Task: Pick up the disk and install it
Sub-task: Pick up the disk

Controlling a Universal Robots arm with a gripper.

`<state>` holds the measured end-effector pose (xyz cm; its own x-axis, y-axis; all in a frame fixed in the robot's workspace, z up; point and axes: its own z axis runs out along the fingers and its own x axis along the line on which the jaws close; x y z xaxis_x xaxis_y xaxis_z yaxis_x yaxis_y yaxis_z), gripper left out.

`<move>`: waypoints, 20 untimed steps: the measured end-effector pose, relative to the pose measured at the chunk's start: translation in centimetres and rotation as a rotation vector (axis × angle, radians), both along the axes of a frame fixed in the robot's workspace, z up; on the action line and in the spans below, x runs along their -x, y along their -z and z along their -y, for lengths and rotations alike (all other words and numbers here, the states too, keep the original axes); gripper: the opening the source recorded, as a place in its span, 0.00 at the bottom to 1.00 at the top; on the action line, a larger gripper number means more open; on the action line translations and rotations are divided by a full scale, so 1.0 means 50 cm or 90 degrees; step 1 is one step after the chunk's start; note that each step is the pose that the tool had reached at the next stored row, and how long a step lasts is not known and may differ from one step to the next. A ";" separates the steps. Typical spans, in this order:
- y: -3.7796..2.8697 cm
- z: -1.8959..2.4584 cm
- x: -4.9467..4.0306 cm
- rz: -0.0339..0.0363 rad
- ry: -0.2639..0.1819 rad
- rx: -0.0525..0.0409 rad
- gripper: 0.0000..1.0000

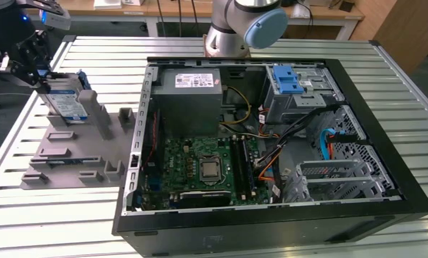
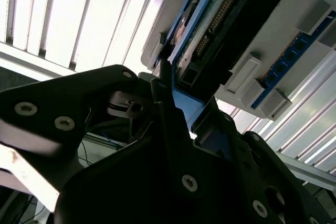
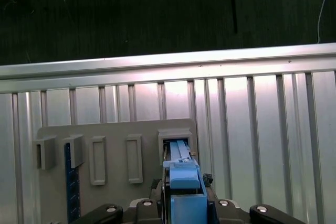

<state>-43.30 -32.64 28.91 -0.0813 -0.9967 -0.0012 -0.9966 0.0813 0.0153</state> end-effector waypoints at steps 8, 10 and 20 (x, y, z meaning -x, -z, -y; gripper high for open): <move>0.000 0.0000 0.000 0.0000 0.000 0.0000 0.37; 0.000 0.0000 0.000 0.0000 -0.001 0.0000 0.37; 0.000 0.0001 0.000 0.0000 -0.034 0.0000 0.37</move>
<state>-43.31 -32.65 28.92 -0.0287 -0.9996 -0.0011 -0.9995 0.0286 0.0153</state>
